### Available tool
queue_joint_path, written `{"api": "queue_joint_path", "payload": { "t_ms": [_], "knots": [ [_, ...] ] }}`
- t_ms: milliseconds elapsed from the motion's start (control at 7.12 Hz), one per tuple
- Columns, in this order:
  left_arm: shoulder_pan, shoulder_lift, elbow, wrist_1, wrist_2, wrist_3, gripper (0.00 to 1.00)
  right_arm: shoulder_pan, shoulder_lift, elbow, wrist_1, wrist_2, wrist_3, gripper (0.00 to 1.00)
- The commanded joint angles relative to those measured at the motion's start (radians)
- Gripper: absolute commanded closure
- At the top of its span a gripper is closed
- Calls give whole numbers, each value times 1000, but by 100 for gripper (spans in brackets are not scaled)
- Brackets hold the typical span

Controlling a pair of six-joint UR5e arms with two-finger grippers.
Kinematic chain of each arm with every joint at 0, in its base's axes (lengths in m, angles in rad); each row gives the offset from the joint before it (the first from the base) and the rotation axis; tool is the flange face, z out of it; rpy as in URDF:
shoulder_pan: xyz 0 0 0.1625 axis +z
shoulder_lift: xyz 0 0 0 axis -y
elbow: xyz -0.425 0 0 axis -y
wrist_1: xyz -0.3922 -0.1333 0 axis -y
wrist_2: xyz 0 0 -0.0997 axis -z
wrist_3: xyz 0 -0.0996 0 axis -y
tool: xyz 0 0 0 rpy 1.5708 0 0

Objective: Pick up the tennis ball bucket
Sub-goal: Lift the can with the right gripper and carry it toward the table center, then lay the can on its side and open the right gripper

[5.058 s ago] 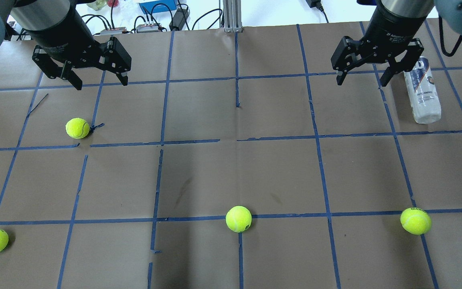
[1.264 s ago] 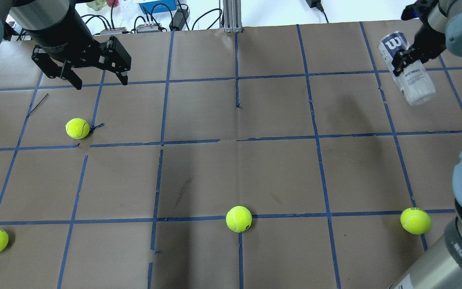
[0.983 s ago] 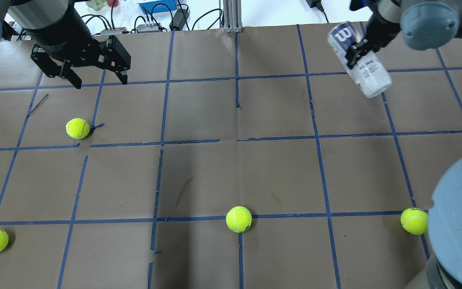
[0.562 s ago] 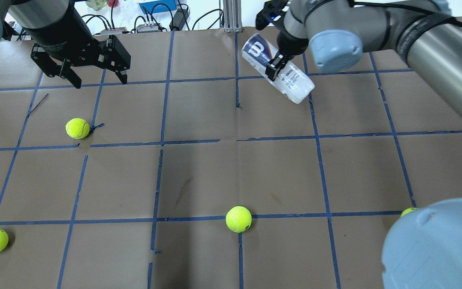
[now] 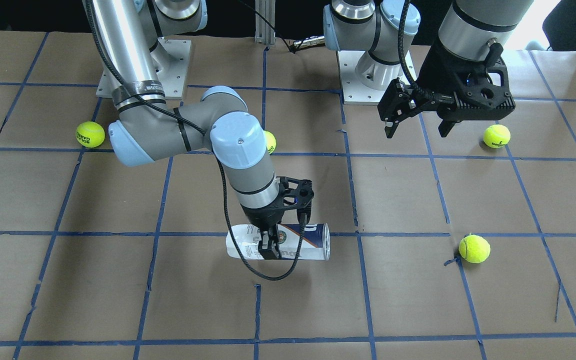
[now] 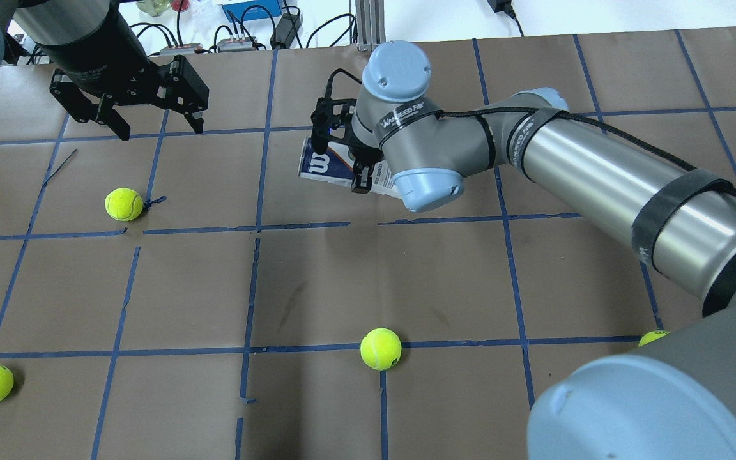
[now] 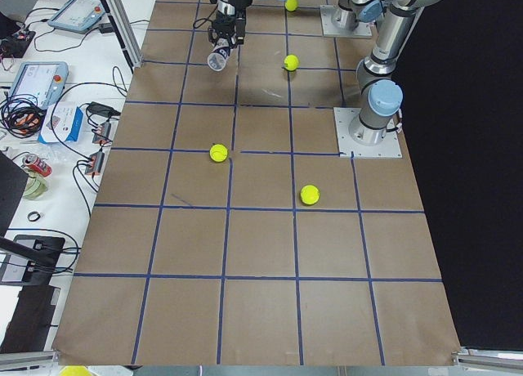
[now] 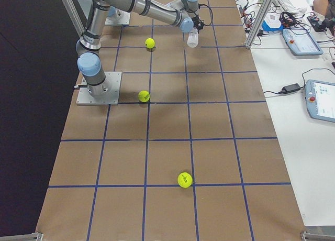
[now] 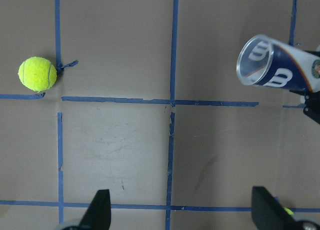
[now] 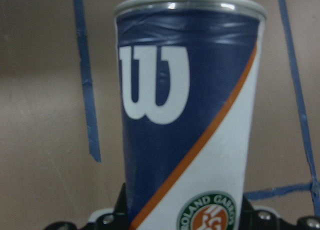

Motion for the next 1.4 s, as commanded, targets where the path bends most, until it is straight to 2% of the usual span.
{"api": "queue_joint_path", "payload": {
  "t_ms": [0, 421, 702, 1264],
  "knots": [
    [1, 0, 1, 0, 2, 0, 0, 105, 17, 9, -16, -48, -76, 35],
    [24, -25, 21, -9, -36, 25, 0, 113, 48, 10, -18, -64, -76, 29],
    [25, -20, 8, -8, -37, 32, 0, 113, 68, 13, -12, -85, -67, 0],
    [40, -37, 33, -1, -80, 38, 0, 95, 39, 7, 13, -102, -59, 0]
  ]
}}
